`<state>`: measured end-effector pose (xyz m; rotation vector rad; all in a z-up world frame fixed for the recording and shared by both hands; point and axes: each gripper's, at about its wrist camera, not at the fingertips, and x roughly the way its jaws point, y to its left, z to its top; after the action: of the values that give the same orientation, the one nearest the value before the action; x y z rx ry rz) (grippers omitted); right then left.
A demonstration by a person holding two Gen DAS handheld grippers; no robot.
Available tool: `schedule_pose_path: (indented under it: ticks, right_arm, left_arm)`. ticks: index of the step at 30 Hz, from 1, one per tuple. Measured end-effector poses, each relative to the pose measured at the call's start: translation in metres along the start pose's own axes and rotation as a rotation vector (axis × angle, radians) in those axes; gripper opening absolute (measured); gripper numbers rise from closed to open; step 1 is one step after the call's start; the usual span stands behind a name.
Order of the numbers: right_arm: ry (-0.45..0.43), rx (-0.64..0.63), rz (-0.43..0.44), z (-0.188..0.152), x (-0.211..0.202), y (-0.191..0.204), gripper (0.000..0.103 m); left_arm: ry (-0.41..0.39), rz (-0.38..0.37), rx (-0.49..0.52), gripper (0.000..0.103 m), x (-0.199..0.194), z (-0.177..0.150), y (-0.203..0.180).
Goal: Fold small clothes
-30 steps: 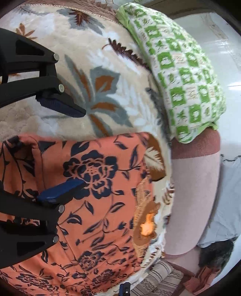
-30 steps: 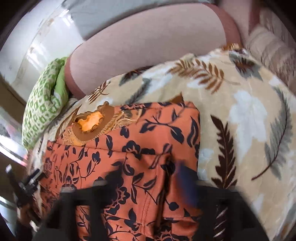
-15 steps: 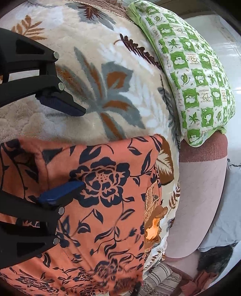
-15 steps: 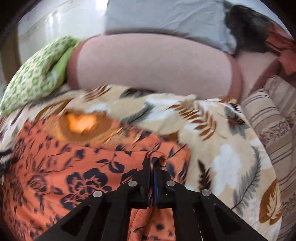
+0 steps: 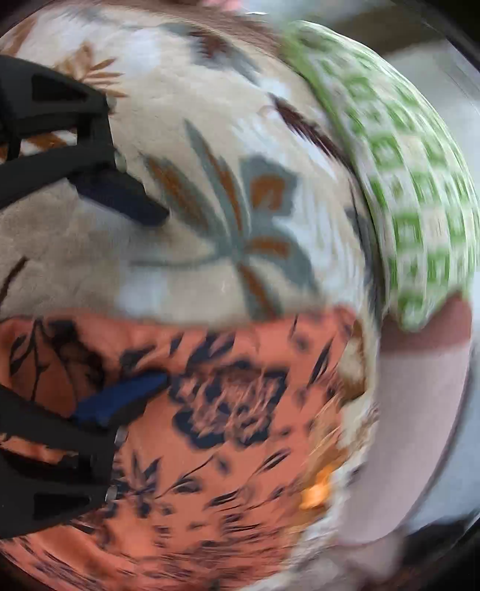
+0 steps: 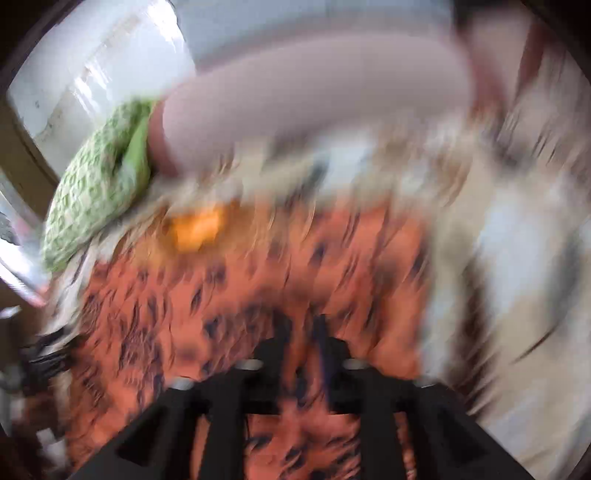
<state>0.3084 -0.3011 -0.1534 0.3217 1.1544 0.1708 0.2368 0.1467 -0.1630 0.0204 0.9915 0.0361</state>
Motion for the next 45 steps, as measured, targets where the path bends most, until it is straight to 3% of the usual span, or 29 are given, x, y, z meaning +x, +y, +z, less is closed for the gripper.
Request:
schedule_pose_path:
  ticks: [1, 3, 4, 5, 8, 14, 18, 22, 25, 27, 29, 30, 32, 34, 36, 41, 43, 45]
  right_arm:
    - [-0.073, 0.050, 0.015, -0.004, -0.016, -0.004, 0.034]
    - [-0.125, 0.057, 0.000, -0.013, -0.051, 0.007, 0.042]
    - [-0.166, 0.026, 0.004, -0.020, -0.069, 0.014, 0.051]
    - [-0.191, 0.013, -0.004, -0.026, -0.081, 0.016, 0.070]
    - [-0.234, 0.006, 0.040, -0.069, -0.133, 0.015, 0.073]
    - [-0.121, 0.050, 0.087, -0.170, -0.186, -0.033, 0.073]
    - [0.000, 0.071, 0.085, -0.238, -0.179, -0.060, 0.073]
    - [0.039, 0.089, 0.106, -0.270, -0.165, -0.065, 0.073]
    - [-0.065, 0.039, 0.109, -0.273, -0.180, -0.051, 0.067]
    - [-0.106, 0.007, 0.055, -0.275, -0.185, -0.049, 0.067]
    - [0.013, 0.070, 0.013, -0.278, -0.161, -0.059, 0.064]
    - [0.055, 0.087, 0.014, -0.281, -0.152, -0.063, 0.052]
    - [0.070, 0.062, -0.039, -0.293, -0.145, -0.062, 0.037]
    - [0.051, 0.066, -0.035, -0.296, -0.152, -0.062, 0.014]
    - [0.047, 0.088, -0.018, -0.297, -0.157, -0.065, 0.010]
    - [0.028, 0.103, 0.057, -0.297, -0.163, -0.064, 0.010]
    - [0.041, 0.128, 0.057, -0.298, -0.161, -0.068, 0.012]
    - [0.059, 0.140, 0.062, -0.298, -0.155, -0.069, 0.013]
  left_arm:
    - [0.007, 0.009, -0.041, 0.087, -0.010, 0.002, 0.006]
    - [-0.063, 0.020, -0.067, 0.087, -0.040, 0.001, 0.015]
    - [-0.082, 0.030, -0.060, 0.087, -0.053, -0.003, 0.018]
    - [-0.098, 0.036, -0.065, 0.087, -0.069, -0.009, 0.023]
    - [-0.127, -0.075, -0.109, 0.086, -0.119, -0.044, 0.038]
    - [-0.108, -0.219, -0.144, 0.086, -0.192, -0.161, 0.041]
    - [-0.005, -0.245, -0.151, 0.086, -0.184, -0.221, 0.027]
    - [0.037, -0.250, -0.165, 0.086, -0.171, -0.242, 0.009]
    - [-0.031, -0.262, -0.158, 0.086, -0.182, -0.242, 0.002]
    - [-0.060, -0.182, -0.132, 0.086, -0.180, -0.243, -0.003]
    - [0.005, -0.170, -0.148, 0.086, -0.167, -0.245, -0.003]
    - [0.053, -0.182, -0.171, 0.085, -0.158, -0.248, -0.002]
    - [0.056, -0.130, -0.152, 0.067, -0.159, -0.249, -0.005]
    - [0.067, -0.088, -0.141, 0.015, -0.160, -0.248, -0.005]
    - [0.078, -0.122, -0.171, 0.011, -0.161, -0.249, -0.001]
    - [0.084, -0.155, -0.183, 0.013, -0.162, -0.248, 0.003]
    - [0.080, -0.161, -0.169, 0.037, -0.159, -0.250, 0.000]
    - [0.074, -0.197, -0.150, 0.053, -0.160, -0.251, -0.006]
